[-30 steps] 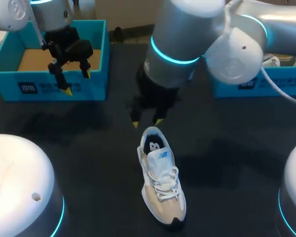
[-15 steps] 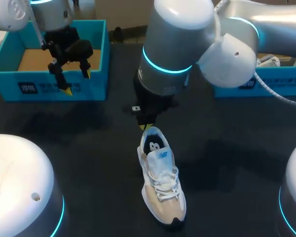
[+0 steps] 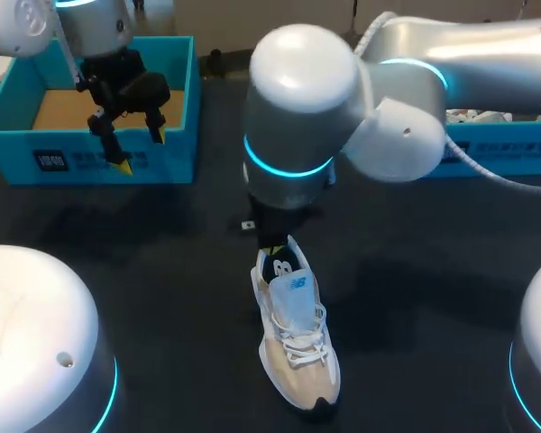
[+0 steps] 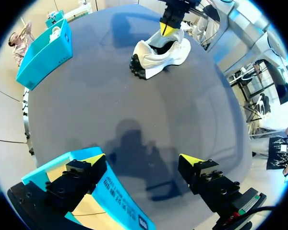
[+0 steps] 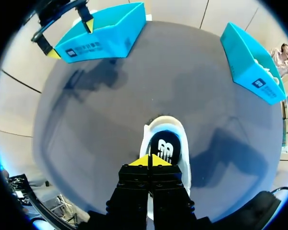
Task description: Take the shoe out of the shoebox, open the shoe tongue, remove and reinsert the insole, then place the shoe into the shoebox
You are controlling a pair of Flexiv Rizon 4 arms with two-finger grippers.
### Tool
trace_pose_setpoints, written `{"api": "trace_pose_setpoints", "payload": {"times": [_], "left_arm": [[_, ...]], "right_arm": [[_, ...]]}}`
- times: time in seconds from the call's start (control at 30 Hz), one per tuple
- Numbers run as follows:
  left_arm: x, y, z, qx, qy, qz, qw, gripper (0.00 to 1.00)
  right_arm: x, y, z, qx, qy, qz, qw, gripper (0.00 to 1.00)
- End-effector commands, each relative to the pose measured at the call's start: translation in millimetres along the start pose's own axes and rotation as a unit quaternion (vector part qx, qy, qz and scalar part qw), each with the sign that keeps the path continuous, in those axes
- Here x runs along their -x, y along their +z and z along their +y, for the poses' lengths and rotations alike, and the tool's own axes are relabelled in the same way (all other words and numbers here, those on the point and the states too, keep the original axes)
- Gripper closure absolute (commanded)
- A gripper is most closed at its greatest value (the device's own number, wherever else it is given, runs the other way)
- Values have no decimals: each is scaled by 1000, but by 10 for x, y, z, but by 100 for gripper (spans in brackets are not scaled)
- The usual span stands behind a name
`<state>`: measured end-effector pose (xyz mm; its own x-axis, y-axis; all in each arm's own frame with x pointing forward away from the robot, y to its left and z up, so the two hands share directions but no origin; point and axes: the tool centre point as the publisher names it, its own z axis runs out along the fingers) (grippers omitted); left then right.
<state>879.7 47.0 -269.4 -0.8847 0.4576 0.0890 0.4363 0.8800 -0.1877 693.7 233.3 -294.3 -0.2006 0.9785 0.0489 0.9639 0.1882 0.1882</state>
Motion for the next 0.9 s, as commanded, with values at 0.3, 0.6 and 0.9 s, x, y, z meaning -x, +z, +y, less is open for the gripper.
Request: {"api": "trace_pose_setpoints", "payload": {"times": [0.3, 0.6, 0.9], "left_arm": [[0, -3, 1, 1, 0, 0, 1000, 0], [0, -3, 1, 1, 0, 0, 1000, 0], [0, -3, 1, 1, 0, 0, 1000, 0]], "right_arm": [[-100, 168, -7, -12, 6, -19, 1000, 100], [-33, 252, -57, -1, 4, -43, 999, 100], [7, 294, -99, 10, -9, -84, 996, 100]]}}
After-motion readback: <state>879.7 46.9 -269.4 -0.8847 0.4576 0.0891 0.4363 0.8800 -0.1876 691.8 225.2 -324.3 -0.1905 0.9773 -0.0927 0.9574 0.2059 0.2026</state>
